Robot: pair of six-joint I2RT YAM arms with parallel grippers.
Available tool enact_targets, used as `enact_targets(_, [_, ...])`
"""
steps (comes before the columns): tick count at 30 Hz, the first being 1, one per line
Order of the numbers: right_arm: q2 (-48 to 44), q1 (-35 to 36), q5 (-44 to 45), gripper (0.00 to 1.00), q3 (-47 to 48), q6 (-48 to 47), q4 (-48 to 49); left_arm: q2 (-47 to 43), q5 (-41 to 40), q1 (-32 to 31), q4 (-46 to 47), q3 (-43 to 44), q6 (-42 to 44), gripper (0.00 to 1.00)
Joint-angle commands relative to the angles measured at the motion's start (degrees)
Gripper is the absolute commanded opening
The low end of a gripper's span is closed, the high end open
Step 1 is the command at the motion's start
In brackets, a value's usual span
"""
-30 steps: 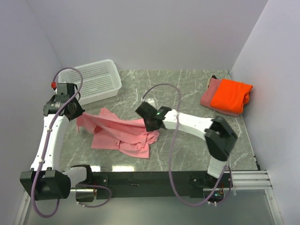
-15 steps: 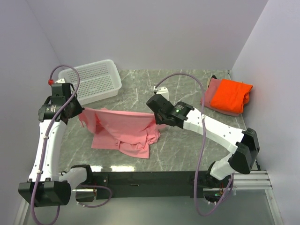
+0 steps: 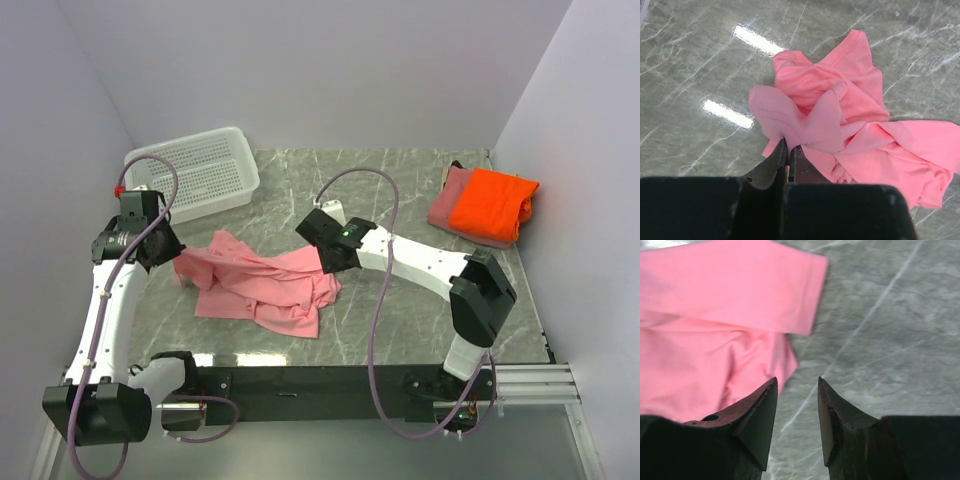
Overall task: Fold and stack the t-shirts
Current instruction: Flatten the tshirt out
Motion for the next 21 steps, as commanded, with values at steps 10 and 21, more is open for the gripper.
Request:
enact_targets(10, [1.72, -1.75, -4.76, 0.54, -4.12, 2.80, 9.31, -3.32, -0.03, 0.20, 0.32, -0.63, 0.29, 0.01])
enact_targets(21, [4.61, -9.75, -14.97, 0.52, -6.50, 5.18, 18.20, -4.90, -1.17, 0.29, -0.56, -1.50, -0.33, 0.01])
